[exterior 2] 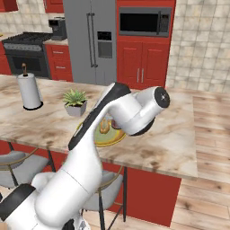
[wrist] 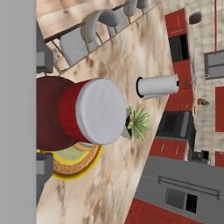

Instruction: Move the hot dog bun to the plate on the dining table and place the condiment next to that plate. Then navigate to the fridge and take the sausage and place it on the plate as well.

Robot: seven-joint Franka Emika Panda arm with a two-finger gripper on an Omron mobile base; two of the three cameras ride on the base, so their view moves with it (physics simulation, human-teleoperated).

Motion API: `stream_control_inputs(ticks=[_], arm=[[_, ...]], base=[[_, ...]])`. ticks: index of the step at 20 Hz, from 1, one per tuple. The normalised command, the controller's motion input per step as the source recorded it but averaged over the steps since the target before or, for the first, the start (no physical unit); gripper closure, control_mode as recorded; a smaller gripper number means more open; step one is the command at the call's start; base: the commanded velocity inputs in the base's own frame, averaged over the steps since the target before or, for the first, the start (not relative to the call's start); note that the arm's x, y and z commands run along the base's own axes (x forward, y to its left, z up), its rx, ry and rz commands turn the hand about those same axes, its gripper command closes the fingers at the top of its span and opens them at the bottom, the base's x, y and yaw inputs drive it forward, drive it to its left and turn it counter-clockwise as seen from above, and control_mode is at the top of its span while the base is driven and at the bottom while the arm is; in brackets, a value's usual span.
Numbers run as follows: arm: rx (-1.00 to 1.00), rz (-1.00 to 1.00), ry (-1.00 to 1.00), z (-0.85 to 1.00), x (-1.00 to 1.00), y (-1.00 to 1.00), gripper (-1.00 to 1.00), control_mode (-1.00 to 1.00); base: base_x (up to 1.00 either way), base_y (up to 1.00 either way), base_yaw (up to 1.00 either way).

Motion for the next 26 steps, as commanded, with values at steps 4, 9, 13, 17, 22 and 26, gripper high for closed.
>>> stream_control_inputs(ticks=[4, 9, 13, 17, 22, 26], arm=[[0.0, 0.14, 0.02, -0.57, 0.49, -0.19, 1.0, -1.0], [0.0, 0.12, 0.0, -0.54, 0.46, -0.16, 1.0, -1.0], [0.0, 0.07, 0.02, -0.47, 0.4, -0.05, 1.0, -1.0], [-0.03, 0.01, 0.09, -0.38, 0.34, 0.0, 1.0, -1.0], [-0.03, 0.0, 0.13, -0.34, 0.35, 0.0, 1.0, -1.0], [-0.02, 0.0, 0.02, -0.39, 0.28, 0.0, 1.0, -1.0]], base=[[0.0, 0.0, 0.0], [0.0, 0.0, 0.0], [0.0, 0.0, 0.0], [0.0, 0.0, 0.0], [0.0, 0.0, 0.0], [0.0, 0.0, 0.0]])
